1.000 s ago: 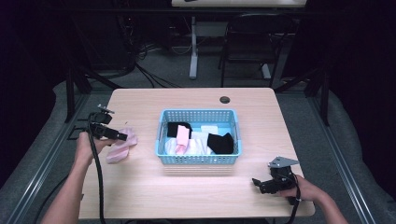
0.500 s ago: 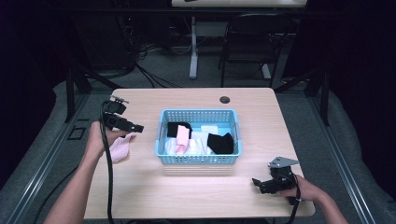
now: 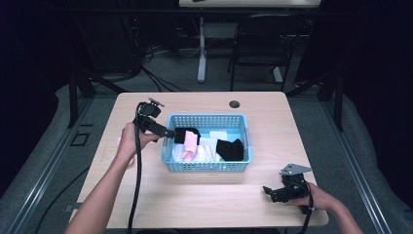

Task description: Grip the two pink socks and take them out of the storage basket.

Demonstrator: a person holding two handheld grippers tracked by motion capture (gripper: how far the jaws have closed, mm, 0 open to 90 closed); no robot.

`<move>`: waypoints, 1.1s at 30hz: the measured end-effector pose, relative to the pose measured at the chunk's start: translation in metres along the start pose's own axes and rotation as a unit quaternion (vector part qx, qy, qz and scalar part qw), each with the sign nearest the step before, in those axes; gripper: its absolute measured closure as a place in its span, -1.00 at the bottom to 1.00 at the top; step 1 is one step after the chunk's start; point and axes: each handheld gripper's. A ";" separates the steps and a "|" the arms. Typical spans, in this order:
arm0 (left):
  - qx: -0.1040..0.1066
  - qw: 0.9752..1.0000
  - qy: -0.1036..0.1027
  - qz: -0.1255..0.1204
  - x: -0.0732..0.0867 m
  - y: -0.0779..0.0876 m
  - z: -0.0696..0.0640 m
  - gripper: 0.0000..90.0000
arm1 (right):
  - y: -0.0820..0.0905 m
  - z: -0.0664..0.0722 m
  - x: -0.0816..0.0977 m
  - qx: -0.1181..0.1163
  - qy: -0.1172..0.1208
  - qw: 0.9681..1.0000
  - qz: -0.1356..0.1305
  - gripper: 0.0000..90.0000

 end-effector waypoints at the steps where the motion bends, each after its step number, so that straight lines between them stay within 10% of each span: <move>1: 0.002 1.000 -0.002 0.000 -0.002 -0.004 -0.002 -0.99 | 0.000 0.000 0.000 0.000 0.000 1.000 0.000 -1.00; 33: 0.041 0.997 -0.004 0.064 -0.012 -0.096 -0.044 -0.53 | 0.000 0.000 0.000 0.000 0.000 1.000 0.000 -1.00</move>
Point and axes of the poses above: each handheld gripper's, and its own axes: y roughly backward along the jaws, x roughly out of its underside, z roughly to its left, and after that the axes turned 14 degrees about -y, right-handed
